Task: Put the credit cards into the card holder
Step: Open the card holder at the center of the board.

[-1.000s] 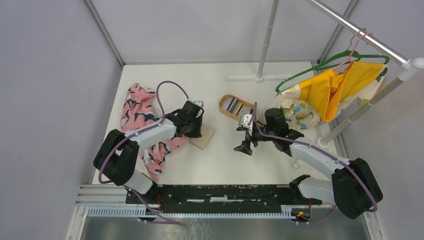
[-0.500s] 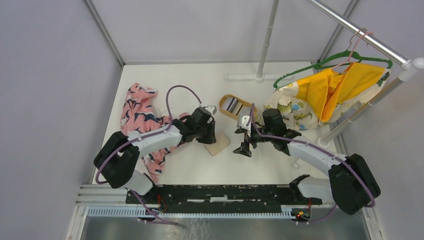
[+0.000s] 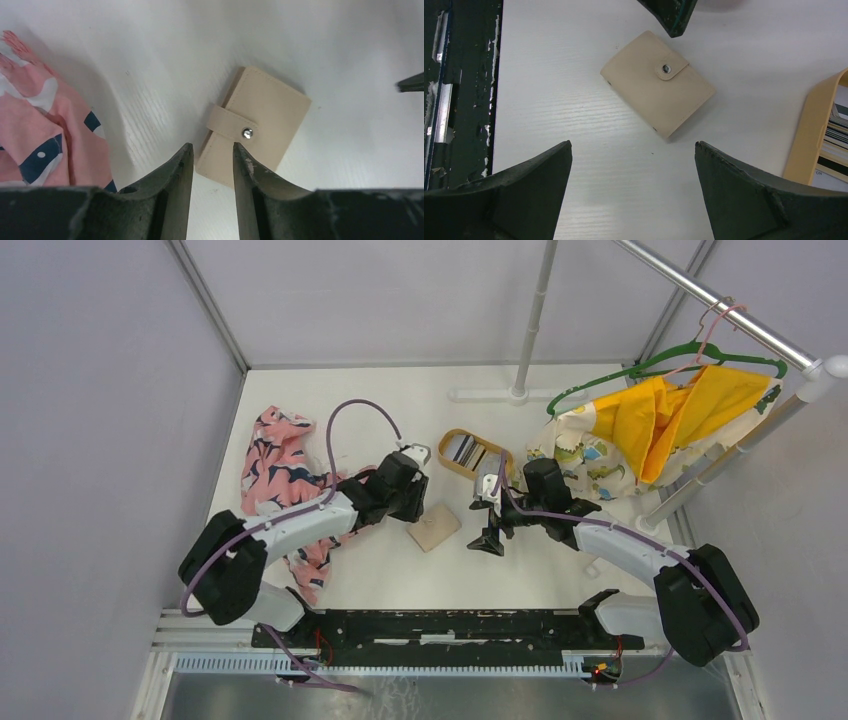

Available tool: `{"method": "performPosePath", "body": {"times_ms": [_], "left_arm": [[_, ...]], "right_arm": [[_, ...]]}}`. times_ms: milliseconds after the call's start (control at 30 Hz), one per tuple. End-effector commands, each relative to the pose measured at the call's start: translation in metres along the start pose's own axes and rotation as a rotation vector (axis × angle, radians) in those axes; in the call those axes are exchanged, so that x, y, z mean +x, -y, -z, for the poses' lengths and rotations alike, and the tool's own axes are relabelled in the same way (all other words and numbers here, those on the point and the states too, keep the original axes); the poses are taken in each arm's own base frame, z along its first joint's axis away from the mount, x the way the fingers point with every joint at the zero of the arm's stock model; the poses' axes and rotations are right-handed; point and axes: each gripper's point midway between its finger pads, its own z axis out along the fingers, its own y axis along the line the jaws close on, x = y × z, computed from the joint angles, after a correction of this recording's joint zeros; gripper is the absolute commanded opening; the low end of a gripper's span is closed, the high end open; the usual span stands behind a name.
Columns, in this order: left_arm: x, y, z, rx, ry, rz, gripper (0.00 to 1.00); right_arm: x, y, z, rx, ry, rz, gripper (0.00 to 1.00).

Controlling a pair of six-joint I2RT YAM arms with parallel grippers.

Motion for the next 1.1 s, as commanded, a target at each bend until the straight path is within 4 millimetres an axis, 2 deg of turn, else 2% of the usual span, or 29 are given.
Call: {"method": "performPosePath", "body": {"times_ms": [0,100,267,433,533,867,1067], "left_arm": [[-0.005,-0.01,-0.021,-0.036,-0.003,-0.146,0.43],[-0.005,0.0,-0.029,0.016,-0.019,-0.176,0.46],[-0.011,0.014,-0.028,0.053,-0.005,-0.177,0.49],[-0.016,0.021,-0.025,0.009,0.009,-0.187,0.48],[-0.012,0.027,-0.03,0.001,-0.021,-0.214,0.45],[0.008,0.027,-0.043,-0.054,-0.122,-0.289,0.35],[0.015,0.023,-0.044,-0.059,-0.155,-0.31,0.36]], "right_arm": [[-0.014,0.002,-0.002,-0.02,0.037,0.053,0.98],[-0.014,0.003,-0.001,-0.013,0.034,0.055,0.97],[-0.015,0.004,-0.001,-0.011,0.034,0.059,0.97],[-0.014,0.004,-0.001,-0.008,0.031,0.057,0.97],[-0.013,0.005,-0.001,-0.005,0.026,0.057,0.98],[-0.014,0.006,0.0,0.001,0.024,0.06,0.98],[-0.014,0.007,0.0,0.003,0.023,0.059,0.98]]}}
